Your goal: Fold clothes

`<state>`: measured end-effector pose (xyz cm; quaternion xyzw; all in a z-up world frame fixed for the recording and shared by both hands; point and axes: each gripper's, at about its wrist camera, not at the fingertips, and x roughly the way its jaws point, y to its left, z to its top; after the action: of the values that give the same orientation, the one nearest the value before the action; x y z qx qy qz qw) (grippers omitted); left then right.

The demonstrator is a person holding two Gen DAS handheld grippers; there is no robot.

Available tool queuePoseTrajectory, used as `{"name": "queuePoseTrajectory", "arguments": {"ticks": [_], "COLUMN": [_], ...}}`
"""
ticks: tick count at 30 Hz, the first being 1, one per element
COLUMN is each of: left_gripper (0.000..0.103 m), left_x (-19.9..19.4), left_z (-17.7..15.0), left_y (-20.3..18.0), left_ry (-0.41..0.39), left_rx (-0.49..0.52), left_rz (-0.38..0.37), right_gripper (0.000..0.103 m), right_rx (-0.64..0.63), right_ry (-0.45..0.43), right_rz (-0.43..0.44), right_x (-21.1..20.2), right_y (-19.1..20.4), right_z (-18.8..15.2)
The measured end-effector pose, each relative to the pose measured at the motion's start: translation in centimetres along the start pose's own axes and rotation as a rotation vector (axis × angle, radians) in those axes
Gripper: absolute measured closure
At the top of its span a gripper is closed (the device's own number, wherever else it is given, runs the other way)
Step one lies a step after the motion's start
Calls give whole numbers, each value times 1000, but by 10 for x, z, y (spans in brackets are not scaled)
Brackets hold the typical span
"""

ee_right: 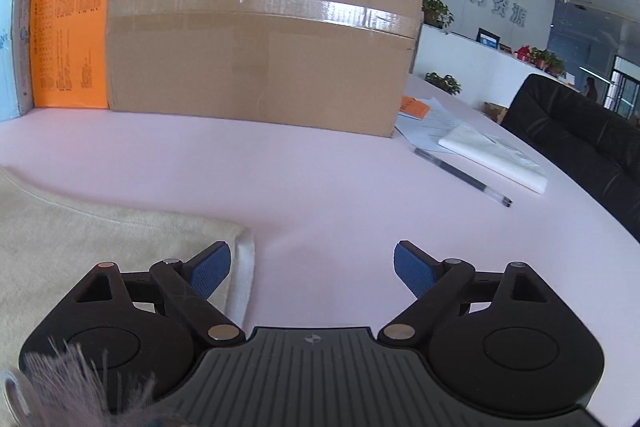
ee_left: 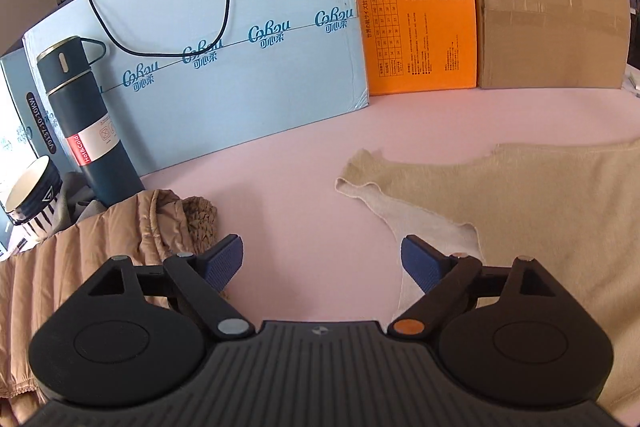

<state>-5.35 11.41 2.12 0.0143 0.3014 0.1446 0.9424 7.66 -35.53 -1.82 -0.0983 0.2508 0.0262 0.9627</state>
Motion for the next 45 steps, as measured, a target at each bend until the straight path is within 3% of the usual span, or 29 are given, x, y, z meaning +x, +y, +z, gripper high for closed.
{"name": "queuePoseTrajectory", "arguments": {"ticks": [3, 7, 14, 20, 35, 37, 39, 45], "left_gripper": [18, 17, 16, 15, 14, 12, 1, 0], "left_x": [-19, -45, -46, -47, -47, -46, -46, -47], "left_z": [-16, -38, -60, -63, -66, -66, -66, -67], "left_y": [-3, -6, -6, -2, -3, -3, -1, -1], "left_ry": [-7, -17, -66, -36, -44, -42, -38, -41], "left_rx": [49, 114, 108, 90, 89, 89, 79, 75], "left_rz": [24, 55, 84, 62, 82, 85, 92, 86], "right_gripper": [13, 3, 3, 1, 0, 0, 0, 0], "right_rx": [0, 37, 66, 16, 59, 66, 72, 75], "right_ry": [0, -8, -18, 8, 6, 6, 7, 8], "right_rz": [-92, -131, -240, -283, -278, -277, -277, -279], "right_x": [-14, -27, -29, -22, -21, -22, -22, -21], "right_y": [-2, -8, -12, -4, -13, -14, -14, -14], "right_z": [-10, -20, -26, -26, -25, -25, -24, -24]}}
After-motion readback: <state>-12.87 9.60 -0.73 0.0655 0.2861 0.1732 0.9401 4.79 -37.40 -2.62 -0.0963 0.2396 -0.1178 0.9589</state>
